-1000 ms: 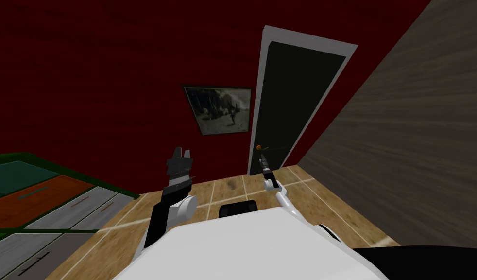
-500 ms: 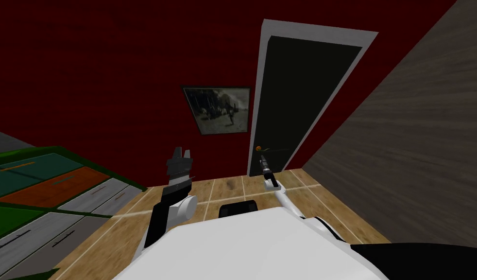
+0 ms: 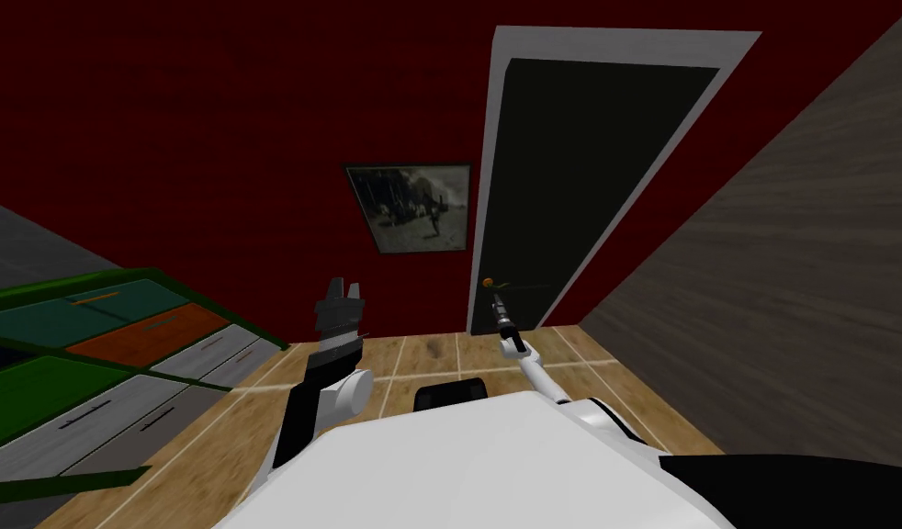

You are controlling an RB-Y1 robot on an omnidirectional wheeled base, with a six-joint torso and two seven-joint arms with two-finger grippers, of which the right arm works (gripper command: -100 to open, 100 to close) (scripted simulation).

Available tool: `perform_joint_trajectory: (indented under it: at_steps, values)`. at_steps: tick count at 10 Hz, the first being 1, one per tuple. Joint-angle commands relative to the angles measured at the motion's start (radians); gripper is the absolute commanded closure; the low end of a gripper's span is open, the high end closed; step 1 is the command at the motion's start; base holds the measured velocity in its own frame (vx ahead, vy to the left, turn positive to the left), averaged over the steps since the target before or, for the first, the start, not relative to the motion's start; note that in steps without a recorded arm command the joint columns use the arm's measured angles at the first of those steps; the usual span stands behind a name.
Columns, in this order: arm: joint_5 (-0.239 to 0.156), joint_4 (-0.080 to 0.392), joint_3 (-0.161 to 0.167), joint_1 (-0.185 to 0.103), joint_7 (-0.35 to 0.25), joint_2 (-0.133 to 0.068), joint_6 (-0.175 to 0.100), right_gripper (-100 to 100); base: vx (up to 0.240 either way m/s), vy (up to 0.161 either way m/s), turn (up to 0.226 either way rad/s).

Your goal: Pull the door open

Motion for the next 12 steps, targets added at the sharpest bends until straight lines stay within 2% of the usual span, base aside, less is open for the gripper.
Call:
perform_joint_trajectory:
  at_steps: [1, 6, 8, 9, 10, 11, 12]
  values:
    - [-0.005, 0.040, -0.001, -0.018, 0.001, -0.005, -0.004, -100, 0.001, -0.133, 0.162]
    - [-0.015, 0.140, -0.002, -0.064, 0.001, -0.017, -0.018, -100, -0.017, -0.127, 0.096]
    - [-0.018, 0.171, -0.002, -0.078, 0.001, -0.020, -0.023, -100, -0.012, -0.101, 0.070]
    - [-0.017, 0.162, -0.002, -0.074, 0.001, -0.018, -0.022, -100, -0.001, -0.046, 0.015]
    - [-0.024, 0.175, -0.011, -0.061, -0.020, -0.043, -0.037, -100, 0.122, 0.010, 0.165]
    - [-0.027, 0.179, -0.014, -0.056, -0.027, -0.052, -0.042, -100, 0.198, 0.004, 0.145]
    - [-0.033, 0.188, -0.020, -0.044, -0.044, -0.072, -0.053, -100, 0.216, 0.012, 0.149]
